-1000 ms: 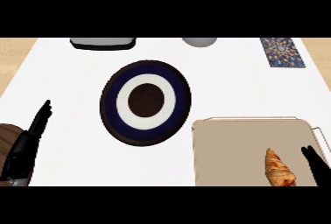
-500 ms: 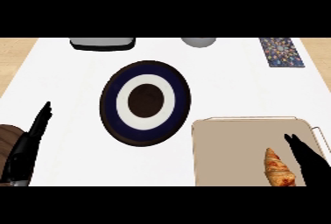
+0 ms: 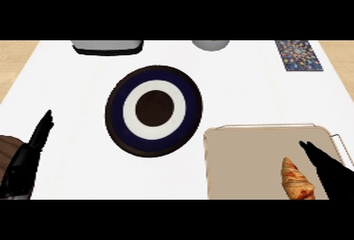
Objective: Pick the croissant from the tray and place it in the plate
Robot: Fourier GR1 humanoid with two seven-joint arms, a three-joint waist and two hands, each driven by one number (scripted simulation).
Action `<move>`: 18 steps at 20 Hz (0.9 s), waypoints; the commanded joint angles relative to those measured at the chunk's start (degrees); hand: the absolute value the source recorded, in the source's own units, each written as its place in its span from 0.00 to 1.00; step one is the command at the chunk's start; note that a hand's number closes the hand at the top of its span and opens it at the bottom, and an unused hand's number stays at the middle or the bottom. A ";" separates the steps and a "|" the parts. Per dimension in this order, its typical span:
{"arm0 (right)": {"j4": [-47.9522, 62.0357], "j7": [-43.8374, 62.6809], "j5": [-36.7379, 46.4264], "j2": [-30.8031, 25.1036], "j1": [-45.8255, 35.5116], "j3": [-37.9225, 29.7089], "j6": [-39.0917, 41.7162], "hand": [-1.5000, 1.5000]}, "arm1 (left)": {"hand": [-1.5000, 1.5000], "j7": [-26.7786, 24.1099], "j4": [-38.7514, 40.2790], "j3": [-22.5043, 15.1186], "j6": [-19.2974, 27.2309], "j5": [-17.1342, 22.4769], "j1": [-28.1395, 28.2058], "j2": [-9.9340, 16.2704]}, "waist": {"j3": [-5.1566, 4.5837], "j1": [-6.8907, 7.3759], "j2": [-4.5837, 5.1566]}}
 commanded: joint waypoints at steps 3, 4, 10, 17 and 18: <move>5.75 -4.03 1.65 3.44 -0.37 0.21 1.77 0.00 | 0.50 -1.28 3.00 2.29 -2.39 -1.26 -1.02 -1.88 | 0.01 -0.20 0.00; 6.21 -3.89 1.20 3.35 -1.51 -0.76 3.54 0.00 | 0.50 3.03 -3.44 1.80 -2.46 -2.11 0.76 -1.21 | 0.02 -0.06 -0.03; 13.30 -7.90 6.60 6.42 -1.91 -0.31 1.14 0.00 | 0.50 2.47 -2.43 2.37 -2.61 -5.45 0.21 -4.22 | 0.01 -0.15 -0.01; 14.09 -9.84 9.11 8.41 -0.95 -2.11 1.74 0.00 | 0.50 4.97 -4.61 5.06 -6.21 -6.26 -0.97 -4.57 | 0.02 -0.14 -0.03; 17.01 -12.19 10.25 8.46 -2.01 -2.27 0.61 0.00 | 0.50 4.58 -3.52 5.48 -5.76 -6.56 -1.13 -5.58 | 0.02 -0.11 -0.02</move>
